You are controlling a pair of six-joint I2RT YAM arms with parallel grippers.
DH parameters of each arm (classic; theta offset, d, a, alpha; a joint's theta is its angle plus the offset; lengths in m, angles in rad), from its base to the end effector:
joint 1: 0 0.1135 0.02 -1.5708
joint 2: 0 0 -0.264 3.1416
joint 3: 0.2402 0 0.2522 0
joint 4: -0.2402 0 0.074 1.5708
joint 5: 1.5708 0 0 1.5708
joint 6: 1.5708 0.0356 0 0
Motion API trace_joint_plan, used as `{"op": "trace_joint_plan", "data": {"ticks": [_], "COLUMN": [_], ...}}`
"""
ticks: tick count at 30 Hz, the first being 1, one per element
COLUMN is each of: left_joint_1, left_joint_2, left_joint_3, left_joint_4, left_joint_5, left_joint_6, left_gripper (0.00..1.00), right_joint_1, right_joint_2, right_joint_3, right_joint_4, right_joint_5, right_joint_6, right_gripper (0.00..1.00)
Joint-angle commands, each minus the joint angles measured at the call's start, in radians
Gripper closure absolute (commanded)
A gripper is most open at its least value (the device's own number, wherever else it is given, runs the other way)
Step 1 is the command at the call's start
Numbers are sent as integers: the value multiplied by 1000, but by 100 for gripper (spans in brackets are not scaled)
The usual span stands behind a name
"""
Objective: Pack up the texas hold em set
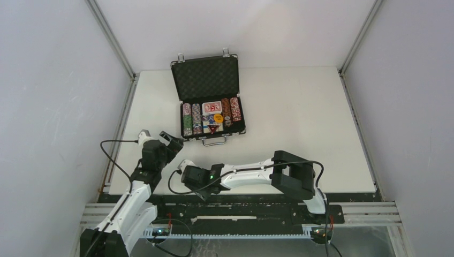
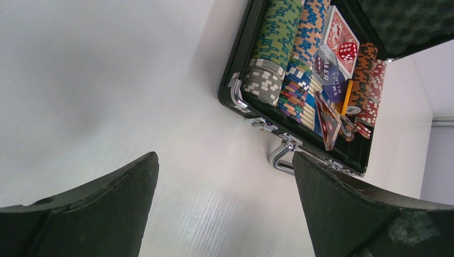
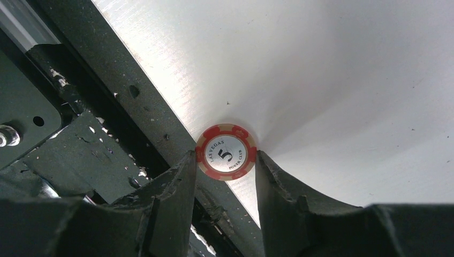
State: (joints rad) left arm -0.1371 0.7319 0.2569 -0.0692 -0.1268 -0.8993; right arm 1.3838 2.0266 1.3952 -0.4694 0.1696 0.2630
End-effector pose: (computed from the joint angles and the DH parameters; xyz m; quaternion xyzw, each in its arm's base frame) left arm 0.1615 -0.0177 0.1747 -0.3522 0.7954 -0.1948 0.4531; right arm 0.0838 0.4103 0.1571 -0.4983 0.8313 0.1142 0.2181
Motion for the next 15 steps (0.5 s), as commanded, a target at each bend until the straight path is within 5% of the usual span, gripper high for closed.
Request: {"op": "trace_joint_plan", "data": {"ticks": [1,15], "left_joint_1": [10,10], "left_joint_2": [-9,18], "left_joint_3": [-26,-31], "left_joint_4": [32,60], "left_joint_5": [10,15], "left_joint_6": [2,-3], "left_gripper": [1,1], "right_joint_1": [9,-23], "right_joint_2": [0,-78], "right_joint_3": [18,-14], "right_joint_4": [-4,6], "right_joint_5": [27,75], "right_joint_6": [-5,-13], "right_gripper": [53,54]}}
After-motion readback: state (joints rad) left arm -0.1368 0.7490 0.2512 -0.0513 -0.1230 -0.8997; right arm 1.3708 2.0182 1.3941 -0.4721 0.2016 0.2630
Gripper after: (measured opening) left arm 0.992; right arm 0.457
